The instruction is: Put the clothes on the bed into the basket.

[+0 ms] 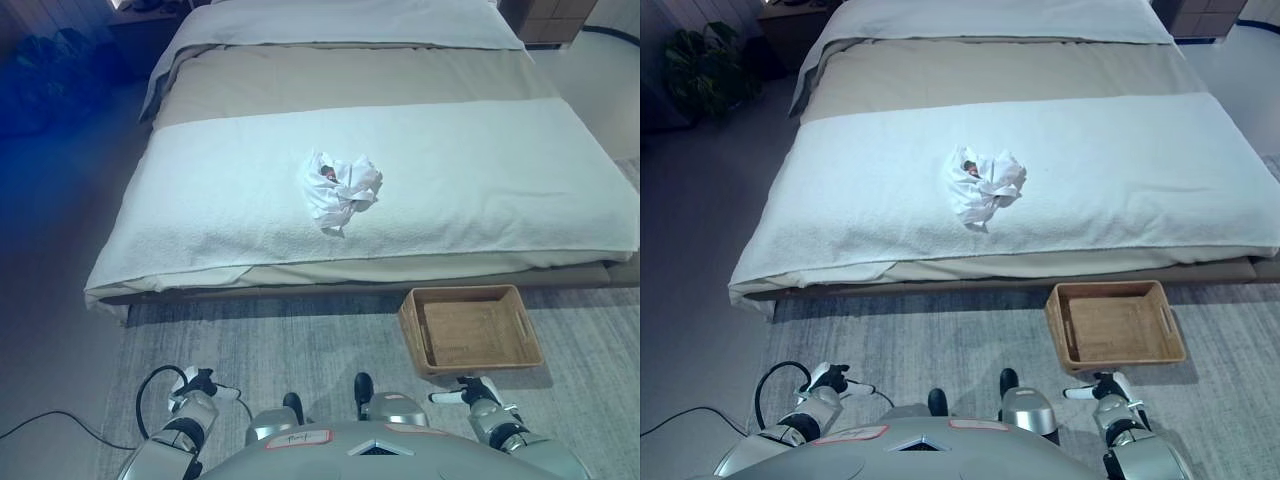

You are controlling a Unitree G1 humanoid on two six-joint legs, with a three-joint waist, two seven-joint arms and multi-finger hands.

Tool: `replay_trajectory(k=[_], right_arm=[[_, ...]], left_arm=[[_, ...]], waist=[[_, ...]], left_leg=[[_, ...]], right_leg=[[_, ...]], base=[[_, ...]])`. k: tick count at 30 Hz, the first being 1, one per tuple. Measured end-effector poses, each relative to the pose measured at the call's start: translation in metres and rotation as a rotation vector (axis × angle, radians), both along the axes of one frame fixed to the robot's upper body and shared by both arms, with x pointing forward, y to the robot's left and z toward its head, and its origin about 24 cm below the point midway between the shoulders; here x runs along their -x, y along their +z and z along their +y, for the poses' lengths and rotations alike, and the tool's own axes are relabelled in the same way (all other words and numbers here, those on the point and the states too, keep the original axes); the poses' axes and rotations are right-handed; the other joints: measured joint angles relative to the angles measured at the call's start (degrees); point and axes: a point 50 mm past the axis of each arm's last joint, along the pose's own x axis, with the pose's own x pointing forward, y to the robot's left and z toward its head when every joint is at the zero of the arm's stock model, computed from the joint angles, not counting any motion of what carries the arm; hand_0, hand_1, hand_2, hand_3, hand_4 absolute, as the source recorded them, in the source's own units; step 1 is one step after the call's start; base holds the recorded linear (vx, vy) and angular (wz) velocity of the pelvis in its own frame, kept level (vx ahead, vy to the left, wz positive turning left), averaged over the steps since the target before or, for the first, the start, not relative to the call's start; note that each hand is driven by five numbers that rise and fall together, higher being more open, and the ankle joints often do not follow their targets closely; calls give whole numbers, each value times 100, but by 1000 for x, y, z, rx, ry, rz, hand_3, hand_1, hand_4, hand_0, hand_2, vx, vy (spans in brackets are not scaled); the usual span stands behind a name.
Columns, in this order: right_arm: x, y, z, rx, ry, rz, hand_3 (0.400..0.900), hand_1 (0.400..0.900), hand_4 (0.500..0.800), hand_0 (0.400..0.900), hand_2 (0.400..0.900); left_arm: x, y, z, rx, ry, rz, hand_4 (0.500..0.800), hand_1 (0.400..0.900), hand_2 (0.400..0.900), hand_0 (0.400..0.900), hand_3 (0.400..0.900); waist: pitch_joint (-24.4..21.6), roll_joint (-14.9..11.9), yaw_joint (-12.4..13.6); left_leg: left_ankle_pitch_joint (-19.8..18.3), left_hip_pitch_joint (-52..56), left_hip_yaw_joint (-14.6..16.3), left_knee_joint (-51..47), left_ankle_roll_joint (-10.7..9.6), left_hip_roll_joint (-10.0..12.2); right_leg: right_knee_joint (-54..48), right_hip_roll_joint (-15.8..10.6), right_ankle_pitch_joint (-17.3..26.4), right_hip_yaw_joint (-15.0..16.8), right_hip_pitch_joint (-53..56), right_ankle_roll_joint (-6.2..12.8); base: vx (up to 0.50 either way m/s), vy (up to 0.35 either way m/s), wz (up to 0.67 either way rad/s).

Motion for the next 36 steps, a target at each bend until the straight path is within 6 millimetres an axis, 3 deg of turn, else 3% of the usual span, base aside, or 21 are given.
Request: replay_trajectory(k=[13, 17, 20, 21, 22, 23, 24, 25, 28, 30, 33, 34, 35, 36], right_arm=[[0, 0, 0, 8, 24, 8, 900, 900, 800, 900, 900], [0, 0, -2, 15, 21, 17, 900, 900, 800, 900, 900], [3, 1, -7, 33, 7, 41, 900, 900, 800, 900, 900], [5, 1, -10, 39, -15, 51, 900, 900, 800, 900, 900], [-1, 4, -13, 48, -19, 32, 900, 900, 800, 900, 900], [10, 2, -15, 52, -34, 60, 900, 900, 800, 900, 900], [3, 6, -21, 68, -40, 46, 900, 900, 800, 900, 900], [4, 7, -23, 74, -49, 39, 900, 900, 800, 900, 900], [18, 2, -18, 56, -75, 83, 900, 900, 800, 900, 900], [17, 1, -16, 45, -98, 76, 900, 900, 800, 900, 900], [20, 0, -14, 40, -104, 84, 900, 900, 800, 900, 900], [22, 0, -13, 36, -106, 85, 900, 900, 800, 900, 900], [29, -3, -8, 25, -111, 100, 900, 900, 800, 900, 900], [32, -4, -6, 21, -105, 110, 900, 900, 800, 900, 900]], left_arm=[[0, 0, -1, 16, 16, -16, 800, 900, 900, 900, 900], [0, 0, 0, 13, 24, -8, 800, 900, 900, 900, 900], [5, -1, 4, -4, 31, 24, 800, 900, 900, 900, 900], [6, -1, 6, -9, 44, 29, 800, 900, 900, 900, 900], [4, -1, 5, -6, 46, 26, 800, 900, 900, 900, 900], [3, 0, 8, -14, 52, 24, 800, 900, 900, 900, 900], [-2, 0, 7, -14, 49, 20, 800, 900, 900, 900, 900], [0, -1, 5, -11, 48, 29, 800, 900, 900, 900, 900], [-4, 2, 10, -29, 49, 24, 800, 900, 900, 900, 900], [-9, 5, 14, -45, 60, 15, 800, 900, 900, 900, 900], [-15, 6, 11, -37, 43, -5, 800, 900, 900, 900, 900], [-20, 6, 7, -26, 21, -26, 800, 900, 900, 900, 900], [-28, 8, 5, -19, 2, -56, 800, 900, 900, 900, 900], [-37, 10, 0, -3, -8, -84, 800, 900, 900, 900, 900]], waist=[[-61, -95, 126], [-49, -88, 160], [78, -76, 114], [203, -94, 98], [348, -11, 52], [403, -146, -14], [633, -66, -67], [674, -17, -69], [653, 117, -212], [681, 131, -323], [634, -42, -397], [586, -88, -410], [463, -315, -556], [476, -343, -615]], left_leg=[[-2, 38, 46, 0, -1, -23], [-12, -111, 85, 58, -14, -126], [-7, -103, 126, 63, 118, -231], [-32, -95, 147, 85, 214, -337], [-31, -64, 69, 71, 322, -294], [-104, -57, 116, 236, 387, -523], [-281, -177, 1, 516, 557, -503], [-346, -188, -25, 578, 512, -505], [-361, -148, -191, 304, 868, -405], [-355, -161, -301, 201, 905, -310], [-351, -177, -354, 177, 896, -323], [-381, -191, -479, 126, 801, -339], [-481, -156, -647, 72, 677, -484], [-500, -208, -689, 469, 393, -507]], right_leg=[[1, -6, 0, 106, -1, 0], [85, -74, 11, 157, -198, 19], [412, -182, -102, 190, -390, 196], [745, -272, -189, 200, -491, 330], [1132, -258, -219, 151, -633, 377], [1422, -443, -418, 197, -700, 454], [2211, -476, -424, 271, -1014, 499], [2613, -495, -477, 340, -1215, 486], [2493, -250, -680, 103, -1470, 404], [1678, -59, -668, -51, -1387, 422], [886, -28, -620, -188, -1189, 494], [957, -44, -665, -159, -1156, 534], [872, -192, -787, -93, -1058, 713], [784, -185, -710, -135, -996, 710]], base=[[-2, 44, -5], [-11, 205, -6], [44, 236, 7], [55, 248, 35], [50, 152, 23], [139, 203, 33], [245, 130, 25], [348, 157, 35], [364, 81, 28], [413, 35, 23], [565, 6, 48], [408, -33, 42], [632, -72, 65], [415, -76, 53]])
